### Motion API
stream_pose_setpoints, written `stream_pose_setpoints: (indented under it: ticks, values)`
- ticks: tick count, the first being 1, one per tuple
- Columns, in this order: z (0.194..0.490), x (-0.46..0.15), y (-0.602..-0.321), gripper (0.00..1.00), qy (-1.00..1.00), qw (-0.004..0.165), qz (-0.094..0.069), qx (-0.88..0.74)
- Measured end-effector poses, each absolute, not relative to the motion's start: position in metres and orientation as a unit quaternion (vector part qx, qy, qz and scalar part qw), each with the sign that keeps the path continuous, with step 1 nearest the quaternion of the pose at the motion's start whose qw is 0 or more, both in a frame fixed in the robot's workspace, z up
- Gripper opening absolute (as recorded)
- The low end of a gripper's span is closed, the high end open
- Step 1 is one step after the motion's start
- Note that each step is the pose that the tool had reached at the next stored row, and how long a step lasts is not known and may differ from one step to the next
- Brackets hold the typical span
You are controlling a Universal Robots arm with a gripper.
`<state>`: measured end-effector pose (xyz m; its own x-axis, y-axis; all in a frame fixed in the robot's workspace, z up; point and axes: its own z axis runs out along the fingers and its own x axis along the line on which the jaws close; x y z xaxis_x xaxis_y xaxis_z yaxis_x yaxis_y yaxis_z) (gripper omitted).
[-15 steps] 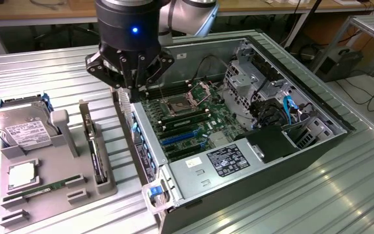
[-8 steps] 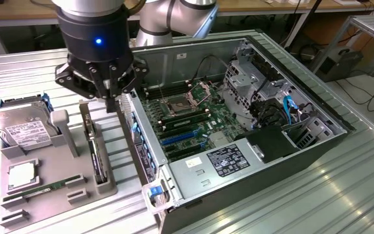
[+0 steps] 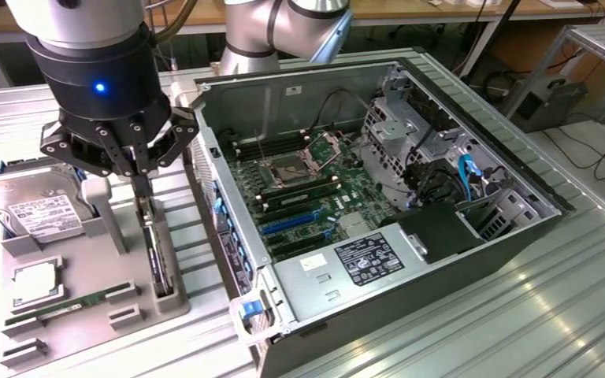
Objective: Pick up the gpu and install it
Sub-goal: 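Reach for the gpu, then pick up the gpu and move the gpu toward the slot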
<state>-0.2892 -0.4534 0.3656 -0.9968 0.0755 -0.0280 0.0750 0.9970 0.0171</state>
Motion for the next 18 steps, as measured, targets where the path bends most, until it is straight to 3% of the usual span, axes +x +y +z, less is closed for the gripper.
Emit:
stream_pose_setpoints:
  ticks: [12,13,15,17,18]
  values:
    - [0.3656,-0.2892,-0.4534,0.11,0.999,0.014,0.008,0.038]
    - [0.3656,-0.2892,-0.4534,0.24,0.999,0.014,0.008,0.038]
    - [0.3656,-0.2892,-0.4534,0.36,0.999,0.014,0.008,0.038]
    - [0.3647,-0.2891,-0.4534,0.36,0.999,0.014,0.008,0.038]
    - [0.3631,-0.2893,-0.4533,0.42,0.999,0.014,0.008,0.038]
